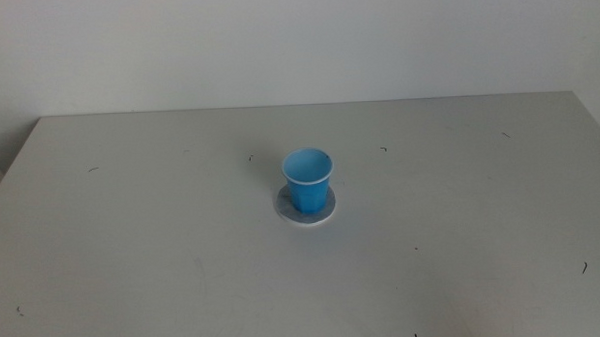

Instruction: Place an empty cup on a cup mat.

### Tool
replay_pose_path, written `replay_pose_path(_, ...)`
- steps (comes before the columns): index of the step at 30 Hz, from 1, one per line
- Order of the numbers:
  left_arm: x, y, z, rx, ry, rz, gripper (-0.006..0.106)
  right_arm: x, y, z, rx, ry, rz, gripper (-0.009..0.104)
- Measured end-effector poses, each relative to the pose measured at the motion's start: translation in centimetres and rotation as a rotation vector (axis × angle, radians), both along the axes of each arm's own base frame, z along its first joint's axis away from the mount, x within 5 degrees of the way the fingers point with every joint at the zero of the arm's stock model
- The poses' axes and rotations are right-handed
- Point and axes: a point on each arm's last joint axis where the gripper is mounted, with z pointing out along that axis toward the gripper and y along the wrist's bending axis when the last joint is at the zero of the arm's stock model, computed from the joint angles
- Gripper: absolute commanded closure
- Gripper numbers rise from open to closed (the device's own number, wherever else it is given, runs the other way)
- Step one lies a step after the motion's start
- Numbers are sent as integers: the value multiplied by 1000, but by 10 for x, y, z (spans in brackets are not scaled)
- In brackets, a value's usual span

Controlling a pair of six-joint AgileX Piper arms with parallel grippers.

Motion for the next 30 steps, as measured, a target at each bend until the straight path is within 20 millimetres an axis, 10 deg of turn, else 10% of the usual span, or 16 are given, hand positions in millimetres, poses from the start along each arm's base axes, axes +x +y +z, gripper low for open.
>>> replay_pose_path(7,-39,34,-69,-65,-44,121,-5,0,0,0,0,0,0,1)
replay_pose_path(21,-122,41,-231,-117,-280,144,-5,0,0,0,0,0,0,1)
replay_pose_path(30,-156,40,-284,-140,-379,141,-5,0,0,0,0,0,0,1)
